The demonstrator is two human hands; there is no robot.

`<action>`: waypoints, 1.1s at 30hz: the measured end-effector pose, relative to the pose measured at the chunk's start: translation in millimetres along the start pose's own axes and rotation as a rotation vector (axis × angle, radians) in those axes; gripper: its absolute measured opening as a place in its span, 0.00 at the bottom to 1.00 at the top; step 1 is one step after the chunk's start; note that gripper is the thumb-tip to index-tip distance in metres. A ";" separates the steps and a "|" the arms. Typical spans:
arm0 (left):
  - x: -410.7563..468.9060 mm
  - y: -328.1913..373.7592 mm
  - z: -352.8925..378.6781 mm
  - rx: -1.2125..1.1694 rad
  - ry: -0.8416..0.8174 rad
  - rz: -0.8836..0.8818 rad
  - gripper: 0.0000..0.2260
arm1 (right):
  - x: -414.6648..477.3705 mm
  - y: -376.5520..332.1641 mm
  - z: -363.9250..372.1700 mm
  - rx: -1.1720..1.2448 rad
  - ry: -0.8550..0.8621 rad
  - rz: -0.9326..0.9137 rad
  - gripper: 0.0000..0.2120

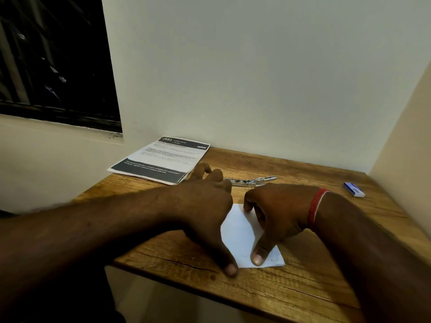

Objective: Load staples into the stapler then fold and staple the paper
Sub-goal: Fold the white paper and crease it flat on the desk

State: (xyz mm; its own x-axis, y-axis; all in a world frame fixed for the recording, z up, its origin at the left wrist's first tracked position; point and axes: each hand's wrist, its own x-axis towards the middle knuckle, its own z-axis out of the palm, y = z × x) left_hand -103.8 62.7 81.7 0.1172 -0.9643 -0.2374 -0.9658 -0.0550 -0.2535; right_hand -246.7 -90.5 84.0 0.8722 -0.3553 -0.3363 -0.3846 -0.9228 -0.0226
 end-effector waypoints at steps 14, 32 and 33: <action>23.1 -34.6 8.1 -0.369 0.189 -0.117 0.20 | -3.6 -0.7 -0.5 0.008 0.003 0.014 0.54; 59.7 -63.4 18.8 -0.628 0.104 -0.084 0.07 | 4.5 11.5 1.7 0.124 0.131 0.023 0.37; 61.1 -62.8 17.7 -0.632 0.092 -0.081 0.08 | 7.1 12.2 3.5 0.146 0.163 0.021 0.35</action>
State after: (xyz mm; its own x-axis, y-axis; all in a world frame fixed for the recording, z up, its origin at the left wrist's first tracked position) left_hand -31.9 11.9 66.6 0.2019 -0.9675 -0.1525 -0.9081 -0.2432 0.3410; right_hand -246.2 -103.8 78.0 0.8962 -0.4048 -0.1813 -0.4328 -0.8876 -0.1574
